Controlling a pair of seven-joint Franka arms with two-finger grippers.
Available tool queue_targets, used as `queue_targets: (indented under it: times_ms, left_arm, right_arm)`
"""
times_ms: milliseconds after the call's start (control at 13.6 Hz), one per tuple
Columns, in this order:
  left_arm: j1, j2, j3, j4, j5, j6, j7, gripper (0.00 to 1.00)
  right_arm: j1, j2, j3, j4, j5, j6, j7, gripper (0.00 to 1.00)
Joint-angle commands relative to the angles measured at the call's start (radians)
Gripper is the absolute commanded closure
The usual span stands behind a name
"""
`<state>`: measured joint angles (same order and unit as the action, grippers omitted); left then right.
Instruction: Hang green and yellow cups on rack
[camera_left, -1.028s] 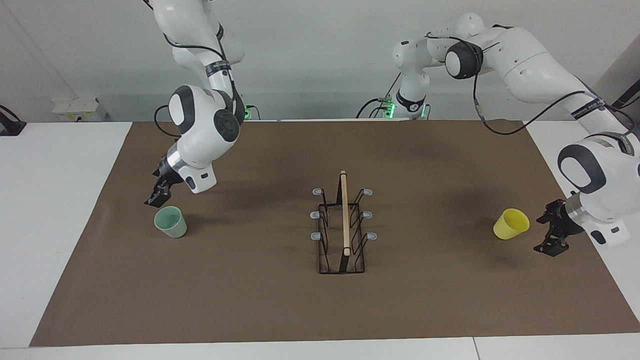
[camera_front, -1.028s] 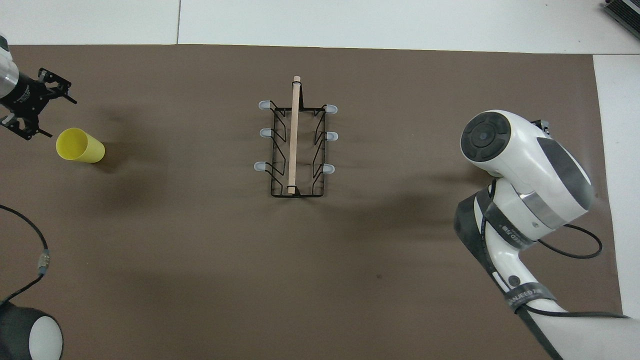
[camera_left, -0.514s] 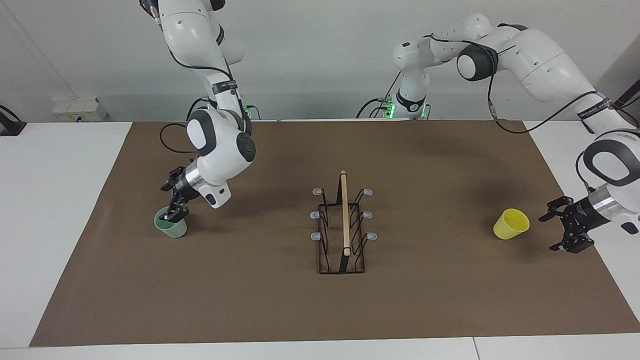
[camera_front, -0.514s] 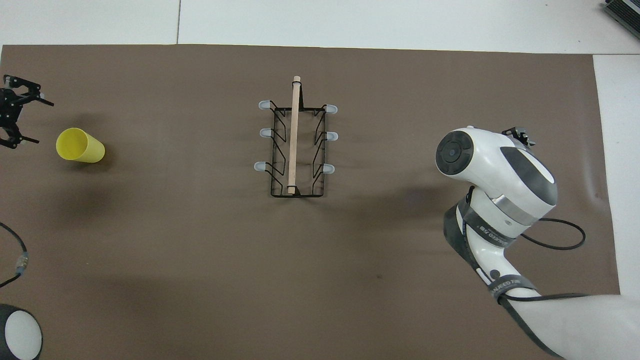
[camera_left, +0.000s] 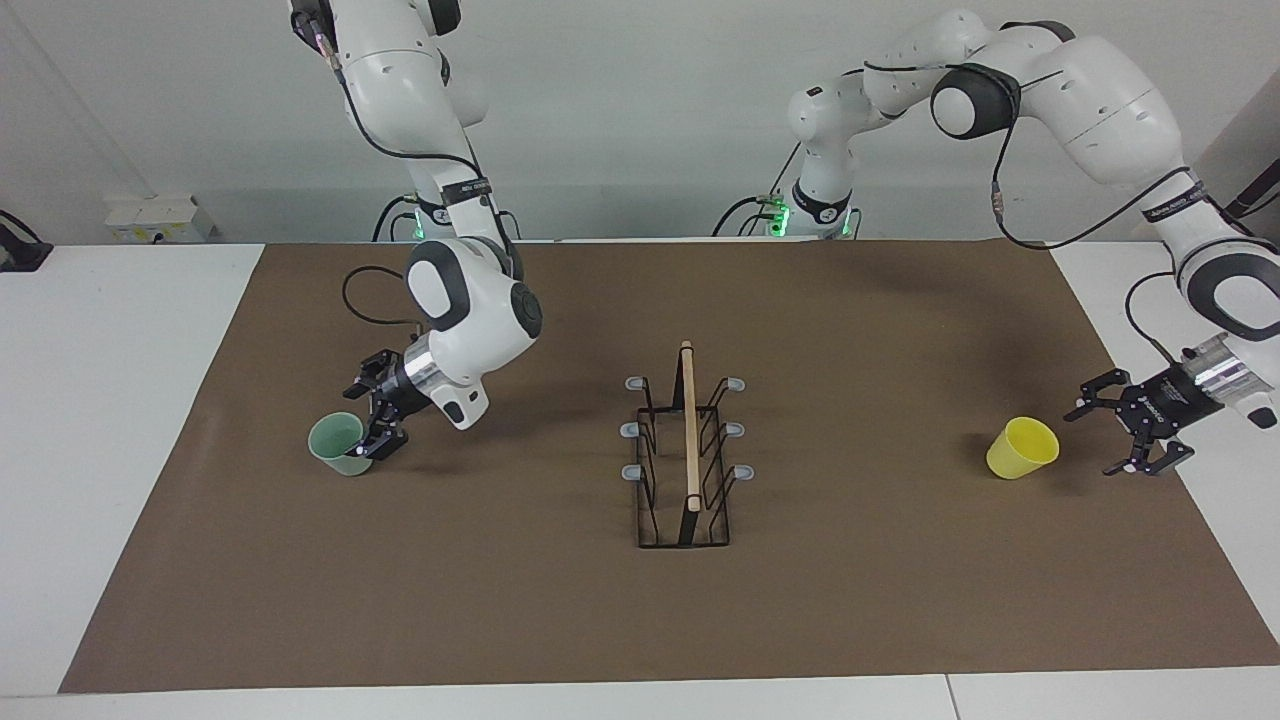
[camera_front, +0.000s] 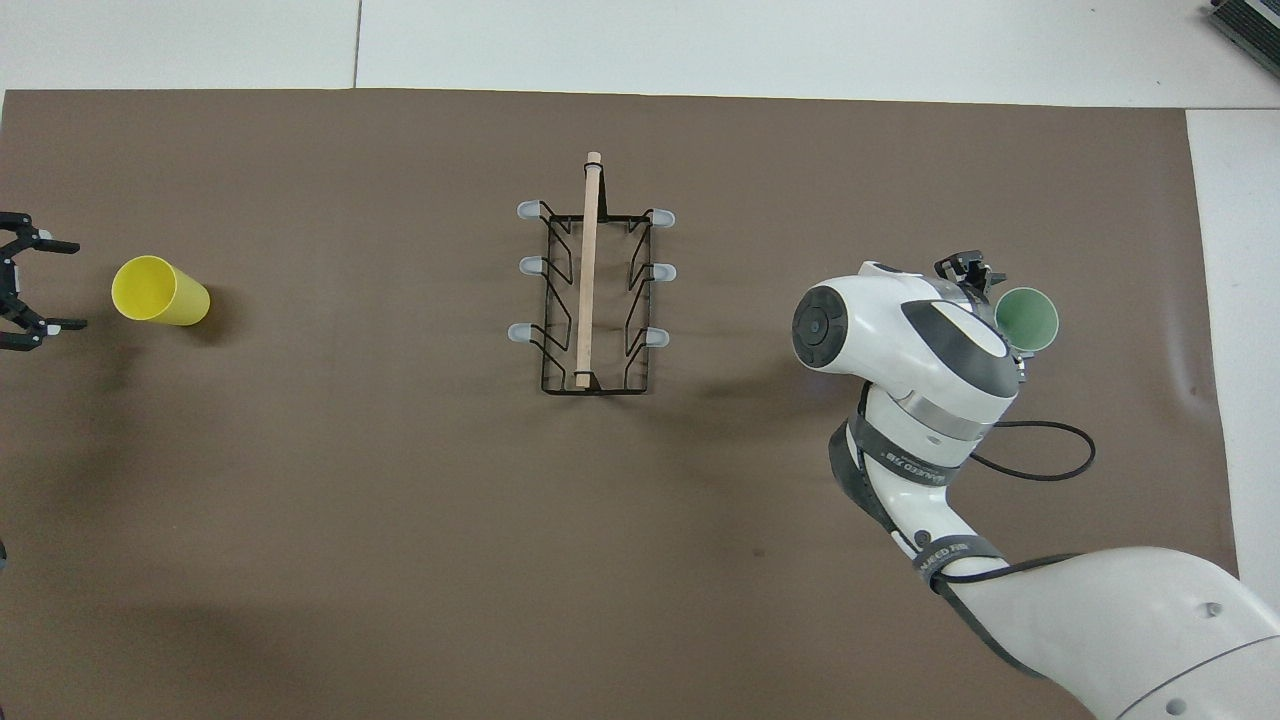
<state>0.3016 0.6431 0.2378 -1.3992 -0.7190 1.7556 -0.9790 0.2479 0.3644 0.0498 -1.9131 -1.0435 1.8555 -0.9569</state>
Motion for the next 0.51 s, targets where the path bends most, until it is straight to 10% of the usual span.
queue_targets:
  times_ms: [0, 441]
  left_arm:
    - [0.002, -0.117, -0.005, -0.222, -0.088, 0.070, 0.002, 0.00]
    - [-0.042, -0.177, -0.008, -0.435, -0.265, 0.240, 0.005, 0.00]
  right_arm:
    - [0.019, 0.030, 0.001, 0.006, -0.015, -0.009, 0.076, 0.00]
    - [-0.015, 0.045, 0.001, -0.053, -0.013, 0.076, 0.208, 0.00]
